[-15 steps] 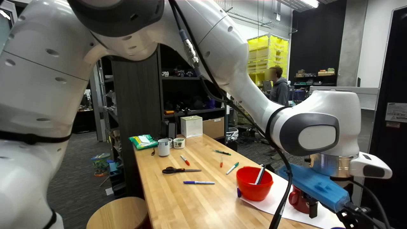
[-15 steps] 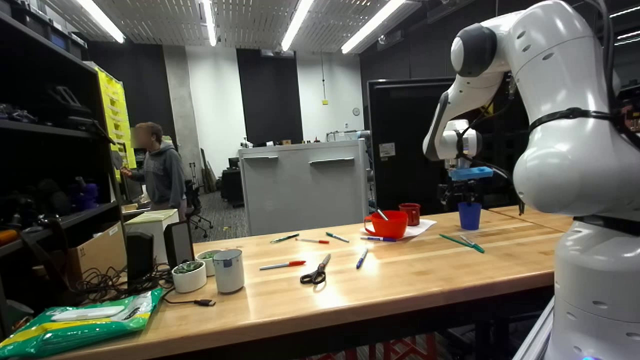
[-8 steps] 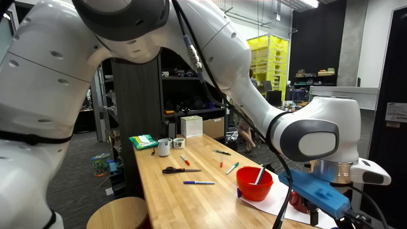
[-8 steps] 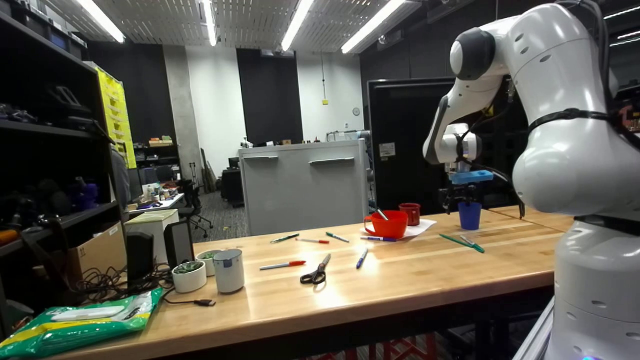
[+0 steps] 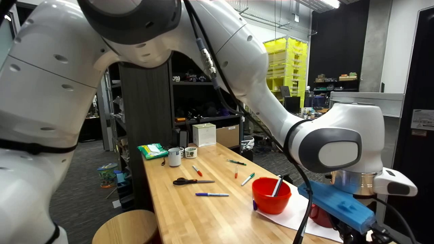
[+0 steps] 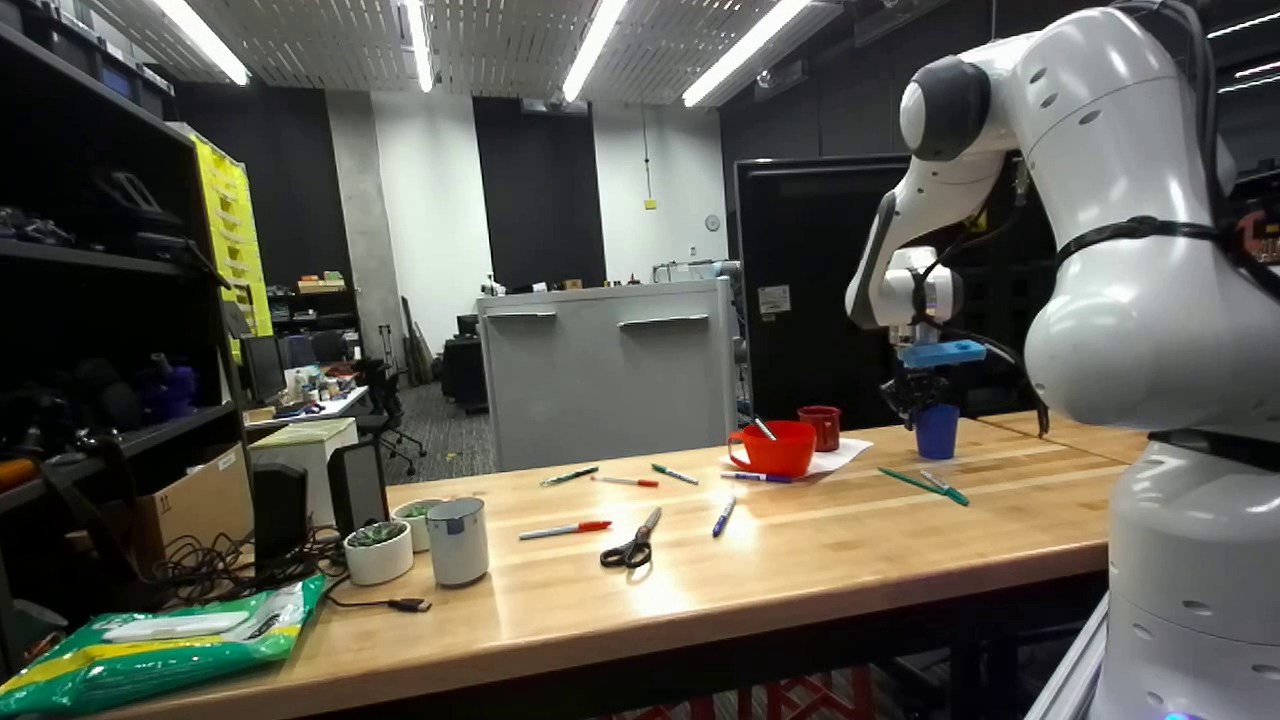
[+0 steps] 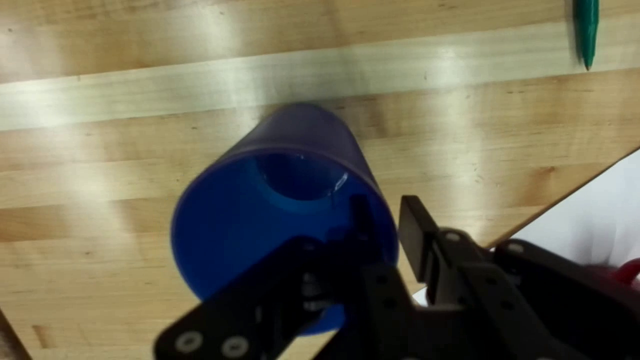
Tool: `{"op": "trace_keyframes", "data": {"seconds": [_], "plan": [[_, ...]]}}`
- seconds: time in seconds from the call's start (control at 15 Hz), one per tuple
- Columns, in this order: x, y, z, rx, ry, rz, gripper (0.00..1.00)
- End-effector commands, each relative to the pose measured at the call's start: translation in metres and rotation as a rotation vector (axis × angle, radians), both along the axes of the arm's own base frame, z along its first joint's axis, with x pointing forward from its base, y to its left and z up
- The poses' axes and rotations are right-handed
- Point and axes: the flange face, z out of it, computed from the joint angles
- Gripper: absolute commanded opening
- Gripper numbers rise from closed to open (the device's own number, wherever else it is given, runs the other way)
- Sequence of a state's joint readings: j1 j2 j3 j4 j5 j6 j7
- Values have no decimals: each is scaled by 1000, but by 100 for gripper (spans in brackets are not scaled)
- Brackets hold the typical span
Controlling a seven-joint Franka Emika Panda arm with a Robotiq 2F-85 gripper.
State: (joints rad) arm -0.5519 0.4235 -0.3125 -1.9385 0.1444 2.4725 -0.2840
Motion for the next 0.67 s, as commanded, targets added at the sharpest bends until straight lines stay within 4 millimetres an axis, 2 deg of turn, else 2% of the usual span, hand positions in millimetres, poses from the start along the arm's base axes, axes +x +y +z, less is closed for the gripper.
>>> {"op": "trace_keyframes", "data": {"seconds": [0.0,0.33,0.6], "plan": [[0,-3,4,-9,-21,11,0],[-2,-4,12,-25,-23,-1,1],[0,4,35,-49,-42,26,1]]}}
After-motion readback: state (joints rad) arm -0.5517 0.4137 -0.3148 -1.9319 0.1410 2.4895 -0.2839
